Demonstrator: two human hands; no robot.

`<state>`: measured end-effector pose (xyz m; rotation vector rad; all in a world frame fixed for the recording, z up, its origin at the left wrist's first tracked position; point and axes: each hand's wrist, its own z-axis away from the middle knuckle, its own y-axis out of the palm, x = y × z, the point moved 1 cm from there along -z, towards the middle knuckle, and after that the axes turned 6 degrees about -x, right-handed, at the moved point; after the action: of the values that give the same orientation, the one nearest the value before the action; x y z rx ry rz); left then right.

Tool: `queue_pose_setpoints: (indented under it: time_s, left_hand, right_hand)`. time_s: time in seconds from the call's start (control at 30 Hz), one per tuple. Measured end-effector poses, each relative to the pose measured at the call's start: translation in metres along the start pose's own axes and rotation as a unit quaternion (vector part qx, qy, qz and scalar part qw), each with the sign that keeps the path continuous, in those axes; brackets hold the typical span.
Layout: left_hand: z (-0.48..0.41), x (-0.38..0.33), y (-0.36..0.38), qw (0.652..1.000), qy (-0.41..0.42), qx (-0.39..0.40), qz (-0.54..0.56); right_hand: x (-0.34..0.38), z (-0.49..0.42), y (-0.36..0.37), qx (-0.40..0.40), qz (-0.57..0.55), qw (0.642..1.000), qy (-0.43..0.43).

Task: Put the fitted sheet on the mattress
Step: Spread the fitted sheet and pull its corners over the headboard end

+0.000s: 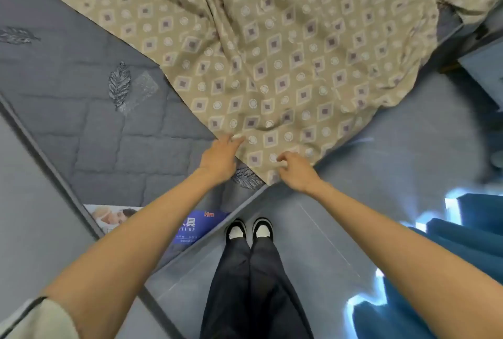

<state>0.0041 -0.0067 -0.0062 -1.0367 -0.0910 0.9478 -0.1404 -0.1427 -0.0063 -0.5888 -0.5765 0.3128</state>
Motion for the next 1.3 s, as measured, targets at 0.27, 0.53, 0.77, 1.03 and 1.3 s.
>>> queue_pose_setpoints:
  time_s: [0.27, 0.53, 0.77, 1.03, 1.3]
  left_hand:
    - [-0.054, 0.023, 0.059, 0.977, 0.091, -0.099, -0.166]
    - [-0.062, 0.025, 0.059, 0.949, 0.141, -0.094, -0.266]
    - [-0.026, 0.008, 0.030, 0.954, 0.191, -0.076, -0.218]
    - [0.026, -0.007, -0.045, 0.977, 0.143, -0.016, -0.158]
    - [0.083, -0.027, -0.099, 0.972, 0.105, -0.009, -0.209]
  right_hand:
    - [-0.028, -0.044, 0.066, -0.087, 0.052, 0.993, -0.066]
    - [-0.029, -0.051, 0.076, -0.182, 0.186, 0.960, -0.104]
    - [-0.015, -0.009, 0.040, -0.176, 0.129, 0.975, -0.049]
    - [0.007, 0.047, -0.013, -0.084, 0.005, 0.995, -0.060]
    - [0.040, 0.097, -0.054, -0.069, 0.162, 0.984, 0.024]
